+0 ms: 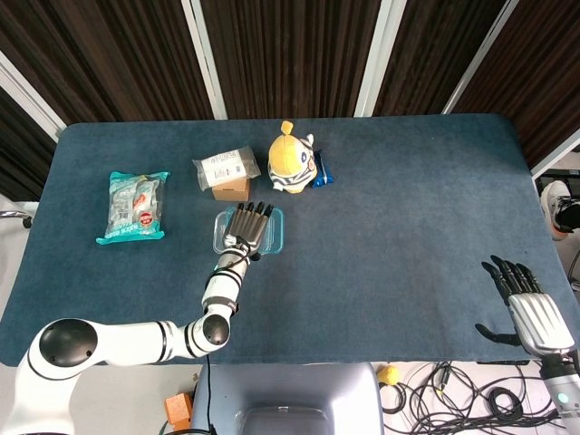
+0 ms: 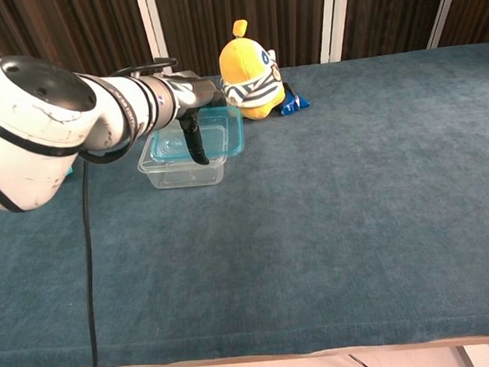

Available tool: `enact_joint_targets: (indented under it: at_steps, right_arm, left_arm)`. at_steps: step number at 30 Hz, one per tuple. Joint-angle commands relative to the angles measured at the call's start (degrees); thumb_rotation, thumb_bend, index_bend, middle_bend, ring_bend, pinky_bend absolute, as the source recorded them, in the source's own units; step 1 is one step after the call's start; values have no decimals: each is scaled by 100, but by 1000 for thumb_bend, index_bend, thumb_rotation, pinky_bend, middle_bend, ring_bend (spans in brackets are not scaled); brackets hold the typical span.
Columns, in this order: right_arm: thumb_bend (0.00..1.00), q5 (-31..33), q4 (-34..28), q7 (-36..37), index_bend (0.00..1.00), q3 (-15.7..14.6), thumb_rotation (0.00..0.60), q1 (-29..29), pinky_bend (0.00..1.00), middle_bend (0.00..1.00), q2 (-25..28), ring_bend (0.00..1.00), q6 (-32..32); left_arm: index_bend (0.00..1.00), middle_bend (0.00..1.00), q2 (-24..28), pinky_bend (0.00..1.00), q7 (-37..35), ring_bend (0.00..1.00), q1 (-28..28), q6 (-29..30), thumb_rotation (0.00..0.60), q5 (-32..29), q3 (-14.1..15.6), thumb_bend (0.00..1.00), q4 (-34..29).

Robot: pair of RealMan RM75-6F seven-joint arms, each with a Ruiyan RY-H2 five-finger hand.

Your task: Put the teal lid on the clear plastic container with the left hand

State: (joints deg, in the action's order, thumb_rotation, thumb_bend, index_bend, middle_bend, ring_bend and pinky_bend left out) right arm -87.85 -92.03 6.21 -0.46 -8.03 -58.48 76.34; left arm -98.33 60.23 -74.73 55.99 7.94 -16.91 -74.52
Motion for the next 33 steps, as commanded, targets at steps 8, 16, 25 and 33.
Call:
enact_joint_targets:
  at_steps: [8, 16, 25, 33]
  right_arm:
    - [110, -35, -11, -17, 0, -7, 600, 12, 0, 0, -6, 0, 37]
    - [110, -46, -11, -7, 0, -6, 600, 12, 0, 0, -5, 0, 42]
    - [110, -68, 0, 77, 0, -3, 600, 42, 0, 0, 25, 0, 111]
    - [110, -95, 9, 103, 0, -12, 600, 40, 0, 0, 29, 0, 109]
  left_arm:
    - [651, 964, 184, 221, 127, 702, 22, -136, 600, -541, -20, 391, 60]
    - [648, 959, 160, 216, 177, 702, -28, -184, 600, -674, -4, 391, 134]
    - [636, 951, 40, 216, 329, 700, -93, -96, 600, -831, 42, 386, 253]
    - [617, 925, 0, 214, 355, 696, -111, -139, 600, -833, 4, 377, 274]
